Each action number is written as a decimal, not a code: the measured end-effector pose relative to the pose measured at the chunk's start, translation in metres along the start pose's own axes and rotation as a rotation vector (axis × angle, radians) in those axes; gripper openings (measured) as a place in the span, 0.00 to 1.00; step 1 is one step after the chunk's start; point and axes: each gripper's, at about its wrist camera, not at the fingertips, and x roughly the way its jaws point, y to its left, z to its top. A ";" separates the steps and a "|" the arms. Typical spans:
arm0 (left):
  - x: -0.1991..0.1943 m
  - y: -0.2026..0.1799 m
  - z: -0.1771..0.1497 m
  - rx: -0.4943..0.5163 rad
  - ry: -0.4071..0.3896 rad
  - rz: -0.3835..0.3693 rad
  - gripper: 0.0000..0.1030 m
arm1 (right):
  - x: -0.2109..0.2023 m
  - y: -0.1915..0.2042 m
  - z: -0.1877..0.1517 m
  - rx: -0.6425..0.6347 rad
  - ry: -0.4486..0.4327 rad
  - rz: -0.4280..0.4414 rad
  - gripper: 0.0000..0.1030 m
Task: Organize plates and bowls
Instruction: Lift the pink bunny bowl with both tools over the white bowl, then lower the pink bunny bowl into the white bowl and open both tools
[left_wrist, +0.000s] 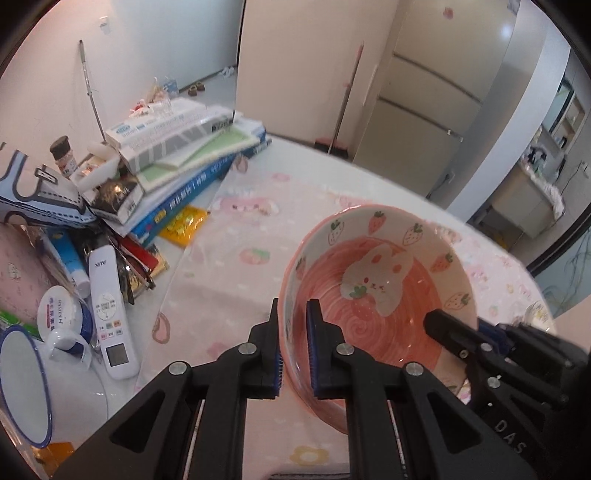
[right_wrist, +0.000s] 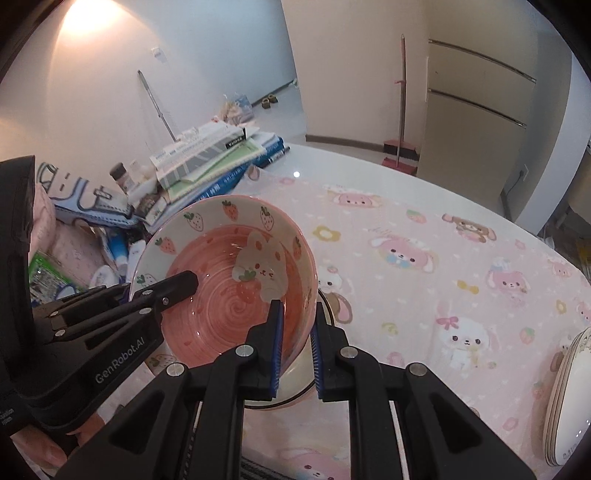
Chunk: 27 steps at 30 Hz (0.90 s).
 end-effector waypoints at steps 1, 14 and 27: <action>0.004 -0.002 -0.002 0.011 0.008 0.027 0.08 | 0.004 0.003 -0.001 -0.019 0.014 -0.014 0.16; 0.024 -0.012 -0.010 0.064 0.062 0.055 0.08 | 0.020 -0.001 -0.002 -0.078 0.062 -0.064 0.18; 0.028 -0.014 -0.012 0.089 0.072 0.078 0.10 | 0.022 0.003 -0.003 -0.118 0.091 -0.053 0.27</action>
